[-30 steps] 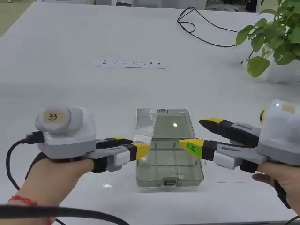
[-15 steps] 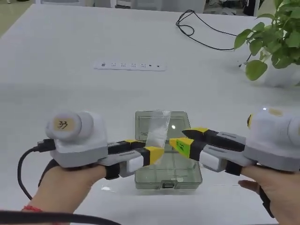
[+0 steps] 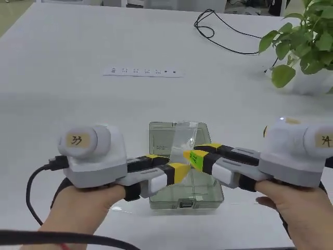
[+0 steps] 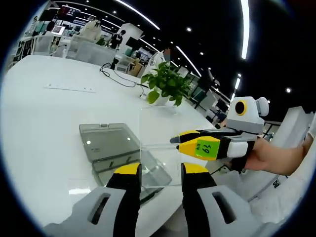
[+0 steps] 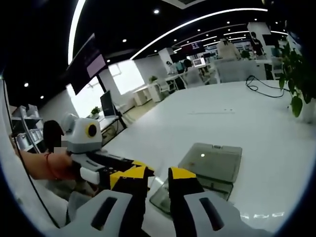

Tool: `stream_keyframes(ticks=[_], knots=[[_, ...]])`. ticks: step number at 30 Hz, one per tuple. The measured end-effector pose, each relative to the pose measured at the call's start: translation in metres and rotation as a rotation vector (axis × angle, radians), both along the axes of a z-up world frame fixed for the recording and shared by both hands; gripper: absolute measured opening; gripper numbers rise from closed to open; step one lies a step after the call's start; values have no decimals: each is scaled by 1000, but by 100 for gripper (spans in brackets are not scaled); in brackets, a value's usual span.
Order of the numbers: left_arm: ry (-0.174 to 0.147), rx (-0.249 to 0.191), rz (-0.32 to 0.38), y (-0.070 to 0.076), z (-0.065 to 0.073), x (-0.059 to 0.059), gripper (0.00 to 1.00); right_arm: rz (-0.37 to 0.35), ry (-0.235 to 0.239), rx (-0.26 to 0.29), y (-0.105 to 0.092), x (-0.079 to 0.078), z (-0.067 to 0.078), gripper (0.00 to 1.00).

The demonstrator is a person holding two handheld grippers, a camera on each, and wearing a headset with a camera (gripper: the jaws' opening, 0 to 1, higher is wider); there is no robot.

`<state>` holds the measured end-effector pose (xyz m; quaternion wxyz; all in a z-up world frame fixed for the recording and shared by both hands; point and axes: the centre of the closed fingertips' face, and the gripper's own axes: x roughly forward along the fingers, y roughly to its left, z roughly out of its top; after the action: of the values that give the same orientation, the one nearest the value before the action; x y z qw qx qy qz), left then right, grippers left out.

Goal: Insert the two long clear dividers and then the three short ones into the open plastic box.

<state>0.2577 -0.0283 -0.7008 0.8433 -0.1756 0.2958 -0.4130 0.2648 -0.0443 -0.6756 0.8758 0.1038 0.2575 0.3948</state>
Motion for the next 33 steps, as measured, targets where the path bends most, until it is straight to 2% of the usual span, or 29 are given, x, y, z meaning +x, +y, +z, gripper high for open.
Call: stream_keyframes(ticks=[8, 12, 16, 18, 19, 20, 21, 23, 30, 33], knots=[[-4, -4, -5, -2, 1, -1, 30, -7, 14, -6, 3, 1, -4, 16], [-3, -2, -5, -1, 0, -1, 30, -10, 20, -3, 5, 0, -4, 10], [-11, 8, -10, -2, -1, -1, 30, -39, 38, -2, 3, 0, -6, 8], [-24, 15, -17, -4, -2, -2, 31, -40, 35, -15, 5, -1, -6, 7], [-22, 17, -20, -5, -2, -2, 30, -54, 31, -41, 2, 0, -8, 7], [-22, 25, -22, -5, -4, -2, 29, -54, 24, -29, 4, 0, -6, 7], [-36, 25, -27, -6, -3, -2, 28, -63, 37, -21, 3, 0, -6, 7], [-20, 16, -28, -6, -3, -4, 29, -73, 39, -21, 2, 2, -6, 6], [-31, 20, -43, -7, -4, -4, 32, -73, 63, -24, 2, 1, -9, 6], [-45, 22, -52, -7, -3, -5, 32, -82, 73, -17, 1, 2, -8, 6]])
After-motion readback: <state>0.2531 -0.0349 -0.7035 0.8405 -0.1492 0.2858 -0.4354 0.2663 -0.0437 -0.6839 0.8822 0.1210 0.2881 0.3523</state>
